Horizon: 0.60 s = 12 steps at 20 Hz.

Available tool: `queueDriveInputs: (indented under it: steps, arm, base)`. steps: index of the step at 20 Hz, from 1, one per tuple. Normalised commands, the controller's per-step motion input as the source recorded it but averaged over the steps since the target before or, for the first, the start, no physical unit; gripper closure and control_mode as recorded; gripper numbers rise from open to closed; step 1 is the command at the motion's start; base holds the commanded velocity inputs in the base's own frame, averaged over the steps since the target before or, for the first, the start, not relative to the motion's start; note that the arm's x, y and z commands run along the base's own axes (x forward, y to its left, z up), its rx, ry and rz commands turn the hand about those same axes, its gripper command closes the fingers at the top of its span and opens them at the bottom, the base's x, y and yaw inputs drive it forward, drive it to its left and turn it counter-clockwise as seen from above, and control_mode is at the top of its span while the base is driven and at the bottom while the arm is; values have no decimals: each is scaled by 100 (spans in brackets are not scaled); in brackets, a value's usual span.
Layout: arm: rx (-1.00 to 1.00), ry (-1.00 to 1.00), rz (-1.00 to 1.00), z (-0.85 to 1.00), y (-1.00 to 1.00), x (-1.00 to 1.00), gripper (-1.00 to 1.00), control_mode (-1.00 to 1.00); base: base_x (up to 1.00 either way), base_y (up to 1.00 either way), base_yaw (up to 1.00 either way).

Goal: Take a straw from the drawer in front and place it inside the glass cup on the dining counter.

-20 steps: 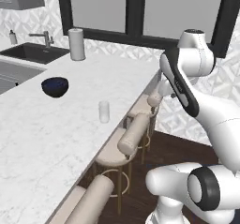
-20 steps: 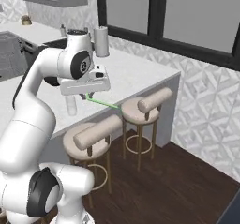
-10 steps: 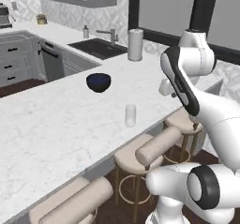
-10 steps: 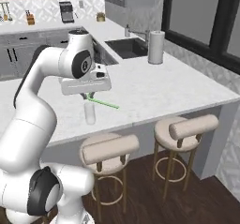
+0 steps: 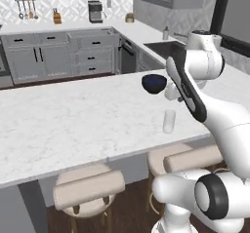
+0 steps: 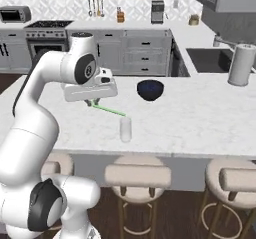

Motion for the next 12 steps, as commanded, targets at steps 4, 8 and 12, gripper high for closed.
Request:
queueDriveInputs:
  steps: [4,8,12]
  arm:
    - [0,0,0,0,0,0,100,100]
    - [0,0,0,0,0,0,100,100]
    - [0,0,0,0,0,0,100,100]
  base:
    - [0,-93,47]
    - [10,-86,34]
    - [84,-15,12]
